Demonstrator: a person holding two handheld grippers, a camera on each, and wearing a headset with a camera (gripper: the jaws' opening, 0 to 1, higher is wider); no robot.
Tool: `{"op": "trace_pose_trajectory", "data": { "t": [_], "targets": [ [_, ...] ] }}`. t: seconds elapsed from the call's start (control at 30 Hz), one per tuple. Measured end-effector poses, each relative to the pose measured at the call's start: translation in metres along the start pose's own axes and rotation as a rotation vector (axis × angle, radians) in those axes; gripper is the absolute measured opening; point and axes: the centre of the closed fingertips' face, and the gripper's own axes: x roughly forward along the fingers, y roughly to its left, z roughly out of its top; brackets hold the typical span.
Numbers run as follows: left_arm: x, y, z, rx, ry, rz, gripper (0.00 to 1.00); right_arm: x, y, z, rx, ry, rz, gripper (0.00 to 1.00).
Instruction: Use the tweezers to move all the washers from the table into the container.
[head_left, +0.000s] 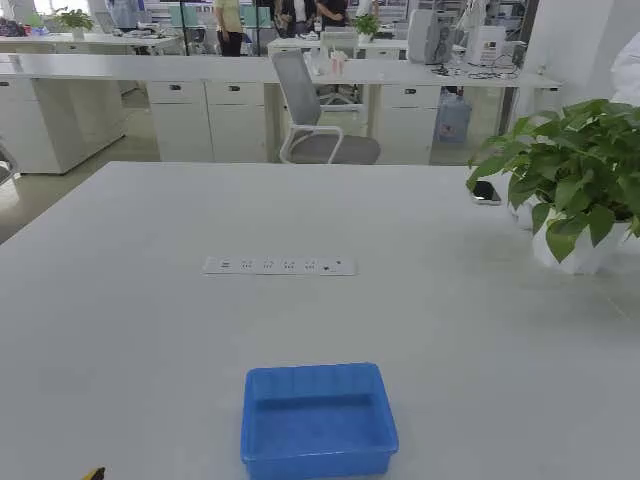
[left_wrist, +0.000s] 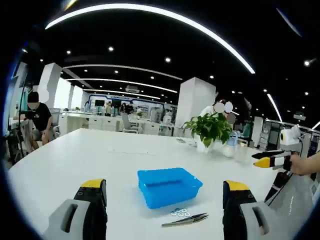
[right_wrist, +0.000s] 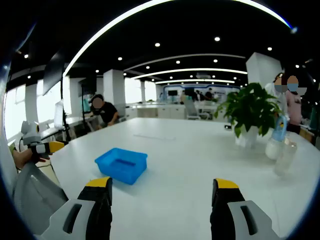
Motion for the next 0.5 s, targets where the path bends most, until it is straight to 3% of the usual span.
{"op": "trace_pose_trajectory", "data": {
  "t": [0.13, 0.5],
  "targets": [
    [-0.0003, -0.0004, -0.0003, -0.004, 0.002, -0.002, 0.99, 0.0024, 0.0067, -0.0044, -0.028, 0.028, 0.023, 0.75],
    [-0.0010, -0.0001, 0.0003, 0.007, 0.001, 0.001, 0.99, 0.0013, 0.0058, -0.0050, -0.006, 0.025, 0.037, 0.74]
  ]
}}
